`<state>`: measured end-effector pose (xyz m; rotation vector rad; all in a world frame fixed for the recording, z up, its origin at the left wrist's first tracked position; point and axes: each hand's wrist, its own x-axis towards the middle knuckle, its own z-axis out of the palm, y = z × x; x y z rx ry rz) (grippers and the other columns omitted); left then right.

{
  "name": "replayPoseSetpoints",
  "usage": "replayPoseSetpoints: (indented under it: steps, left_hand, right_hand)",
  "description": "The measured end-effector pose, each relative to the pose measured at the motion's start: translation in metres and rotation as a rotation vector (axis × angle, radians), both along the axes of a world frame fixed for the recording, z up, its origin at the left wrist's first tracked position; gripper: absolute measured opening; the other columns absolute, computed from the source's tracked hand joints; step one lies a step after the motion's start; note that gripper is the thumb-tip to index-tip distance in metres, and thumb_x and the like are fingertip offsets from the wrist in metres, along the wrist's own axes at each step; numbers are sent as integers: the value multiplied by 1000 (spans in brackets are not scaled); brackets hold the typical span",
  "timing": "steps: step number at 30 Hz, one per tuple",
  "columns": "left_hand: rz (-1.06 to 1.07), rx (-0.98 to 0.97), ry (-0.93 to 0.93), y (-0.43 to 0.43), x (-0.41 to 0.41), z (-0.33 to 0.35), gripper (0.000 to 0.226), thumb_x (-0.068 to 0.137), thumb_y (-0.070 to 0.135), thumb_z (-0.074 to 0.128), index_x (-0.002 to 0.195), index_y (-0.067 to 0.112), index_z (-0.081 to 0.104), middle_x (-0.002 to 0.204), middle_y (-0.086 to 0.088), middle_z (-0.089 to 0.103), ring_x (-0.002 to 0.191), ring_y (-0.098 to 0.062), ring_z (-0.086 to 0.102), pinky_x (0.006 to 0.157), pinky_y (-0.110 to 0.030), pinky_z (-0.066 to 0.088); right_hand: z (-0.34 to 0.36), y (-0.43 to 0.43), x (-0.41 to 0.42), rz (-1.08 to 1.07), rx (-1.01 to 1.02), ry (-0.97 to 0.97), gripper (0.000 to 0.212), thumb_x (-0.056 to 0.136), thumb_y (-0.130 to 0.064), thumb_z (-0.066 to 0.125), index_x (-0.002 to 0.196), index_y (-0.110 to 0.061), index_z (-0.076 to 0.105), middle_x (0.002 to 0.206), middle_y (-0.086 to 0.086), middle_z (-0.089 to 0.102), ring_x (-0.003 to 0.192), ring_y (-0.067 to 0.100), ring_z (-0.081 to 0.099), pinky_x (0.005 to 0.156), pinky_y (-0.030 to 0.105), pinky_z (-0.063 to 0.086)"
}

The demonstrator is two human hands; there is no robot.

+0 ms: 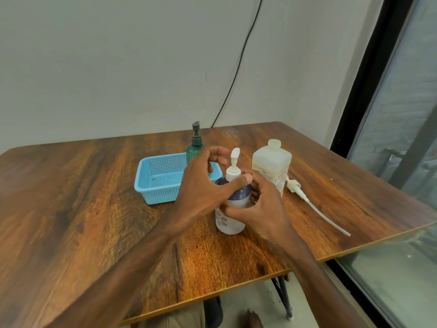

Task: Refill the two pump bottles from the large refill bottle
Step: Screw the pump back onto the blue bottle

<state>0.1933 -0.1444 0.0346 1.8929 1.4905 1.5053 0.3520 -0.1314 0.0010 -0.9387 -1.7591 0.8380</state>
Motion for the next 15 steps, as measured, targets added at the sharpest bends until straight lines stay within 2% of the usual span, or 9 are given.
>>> replayPoseSetpoints:
  steps: [3,8,10,12,15]
  left_hand:
    - [-2,0,-52,0,-7,-2,62,72,43,91,123,34,56,97,20,70,97,-3,67,84,-27,57]
    - [-64,1,-10,-1,-11,1,60,76,25,89,126,35,55,102,28,72,103,-1,69,91,-39,59]
    - [-74,-1,-12,-1,-8,0,58,78,29,86,126,33,55,103,21,74,103,1,68,93,-40,58]
    - [-44,20,11,0,-5,-1,54,78,40,87,123,32,58,106,19,71,104,7,64,91,-28,56]
    - [35,40,30,0,-4,0,38,73,54,86,101,38,65,94,25,70,94,8,64,78,-18,54]
  right_hand:
    - [-1,1,-2,6,4,0,73,65,-28,93,128,-30,55,117,-18,66,107,-3,62,84,16,55]
    - [-3,2,-3,11,-4,-5,81,63,-30,93,133,-29,52,123,-18,63,110,-3,61,87,20,56]
    - [-2,1,-2,16,-9,7,79,64,-28,92,131,-30,53,122,-18,64,110,-4,61,84,17,55]
    - [-1,0,-2,18,-9,6,72,65,-25,92,126,-31,55,117,-19,64,107,-7,61,79,12,53]
    - [-1,0,-2,7,-6,-5,69,65,-27,92,124,-30,57,115,-18,66,106,-4,62,81,15,55]
